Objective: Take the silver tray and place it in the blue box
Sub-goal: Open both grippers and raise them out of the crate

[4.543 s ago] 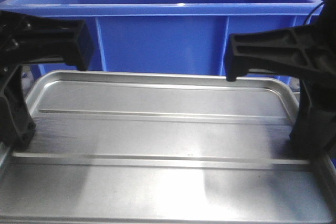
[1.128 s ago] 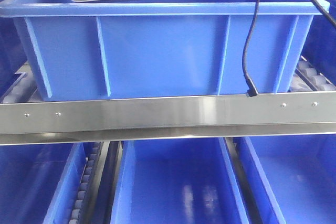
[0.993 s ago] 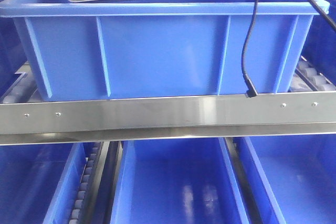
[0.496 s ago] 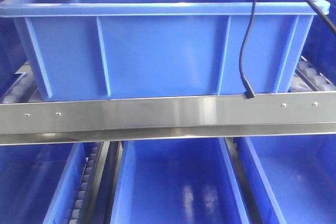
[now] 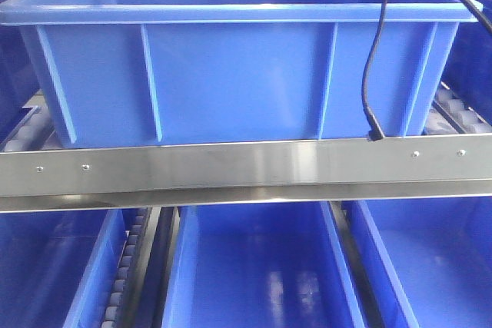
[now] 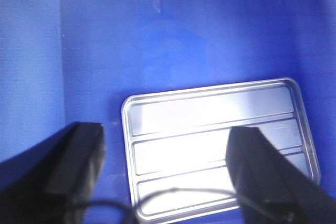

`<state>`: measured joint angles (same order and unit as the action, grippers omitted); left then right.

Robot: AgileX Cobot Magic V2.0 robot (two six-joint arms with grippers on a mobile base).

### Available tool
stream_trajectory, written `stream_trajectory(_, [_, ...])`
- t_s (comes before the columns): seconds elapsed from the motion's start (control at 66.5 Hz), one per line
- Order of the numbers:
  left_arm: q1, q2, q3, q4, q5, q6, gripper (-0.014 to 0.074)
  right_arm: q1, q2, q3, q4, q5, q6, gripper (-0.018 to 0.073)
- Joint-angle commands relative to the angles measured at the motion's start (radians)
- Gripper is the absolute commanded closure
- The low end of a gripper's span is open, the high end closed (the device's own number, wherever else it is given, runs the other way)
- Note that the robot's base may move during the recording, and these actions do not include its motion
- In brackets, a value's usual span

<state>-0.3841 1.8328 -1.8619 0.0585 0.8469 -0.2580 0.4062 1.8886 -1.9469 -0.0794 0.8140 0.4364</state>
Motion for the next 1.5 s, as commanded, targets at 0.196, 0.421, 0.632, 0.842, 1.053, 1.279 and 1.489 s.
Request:
stream_trajectory(0.196, [0.001, -0.05, -0.036, 0.006, -0.072, -0.008, 0.0595, -0.007, -0.056, -0.043, 0.001, -0.106, -0.002, 0.0491])
stream_trajectory(0.421, [0.004, -0.052, -0.036, -0.075, -0.062, -0.008, 0.0602, -0.003, -0.057, -0.043, 0.018, -0.091, -0.014, 0.0508])
stream_trajectory(0.632, [0.007, -0.112, 0.051, -0.099, -0.155, -0.008, 0.0602, 0.053, -0.085, 0.004, 0.018, -0.135, -0.164, 0.0508])
stream_trajectory(0.842, [0.007, -0.239, 0.276, -0.099, -0.301, 0.001, 0.0601, 0.081, -0.193, 0.174, 0.018, -0.322, -0.177, 0.0508])
stream_trajectory(1.053, [0.007, -0.408, 0.565, -0.099, -0.563, 0.065, 0.0601, 0.085, -0.363, 0.443, 0.018, -0.488, -0.261, 0.0508])
stream_trajectory(1.279, [0.007, -0.619, 0.849, -0.058, -0.748, 0.106, 0.0601, 0.085, -0.612, 0.837, -0.006, -0.855, -0.261, 0.0508])
stream_trajectory(1.489, [0.007, -0.866, 1.101, -0.034, -0.904, 0.106, 0.0602, 0.085, -0.875, 1.161, -0.01, -0.995, -0.261, 0.0508])
